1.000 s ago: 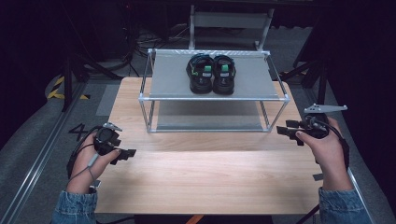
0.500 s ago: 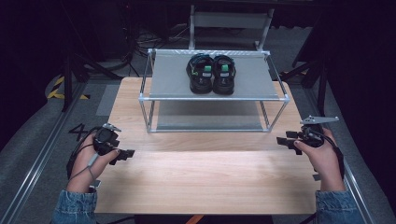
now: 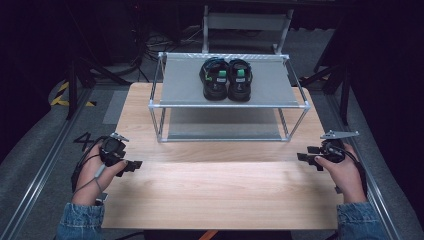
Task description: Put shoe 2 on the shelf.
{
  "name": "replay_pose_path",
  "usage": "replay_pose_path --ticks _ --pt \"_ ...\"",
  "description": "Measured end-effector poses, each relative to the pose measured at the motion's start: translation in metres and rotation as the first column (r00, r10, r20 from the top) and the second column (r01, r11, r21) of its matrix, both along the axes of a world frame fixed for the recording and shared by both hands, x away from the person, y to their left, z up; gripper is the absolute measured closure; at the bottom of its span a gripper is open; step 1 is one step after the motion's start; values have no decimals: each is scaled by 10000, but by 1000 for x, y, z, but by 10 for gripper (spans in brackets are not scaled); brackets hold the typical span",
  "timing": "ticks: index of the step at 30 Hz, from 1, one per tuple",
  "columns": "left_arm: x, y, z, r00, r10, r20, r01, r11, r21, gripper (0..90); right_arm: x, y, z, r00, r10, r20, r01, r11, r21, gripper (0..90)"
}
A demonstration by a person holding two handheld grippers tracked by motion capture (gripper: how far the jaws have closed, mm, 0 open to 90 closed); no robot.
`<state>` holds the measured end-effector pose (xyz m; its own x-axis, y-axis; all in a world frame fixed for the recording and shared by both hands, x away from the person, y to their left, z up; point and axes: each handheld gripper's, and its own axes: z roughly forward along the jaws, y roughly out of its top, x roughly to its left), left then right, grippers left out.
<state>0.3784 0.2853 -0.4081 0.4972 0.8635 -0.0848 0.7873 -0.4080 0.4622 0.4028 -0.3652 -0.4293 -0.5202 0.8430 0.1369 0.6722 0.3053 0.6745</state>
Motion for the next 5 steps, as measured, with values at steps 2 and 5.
replay_pose_path --ticks 2,5 --pt "0 0 -1 10000 -2 2 2 10000 -16 242 0 0 -2 10000 30 -95 -29 10000 37 387" --pt "0 0 -1 10000 -4 -5 4 10000 -3 243 1 -1 -4 9999 30 -135 -29 10000 56 385"
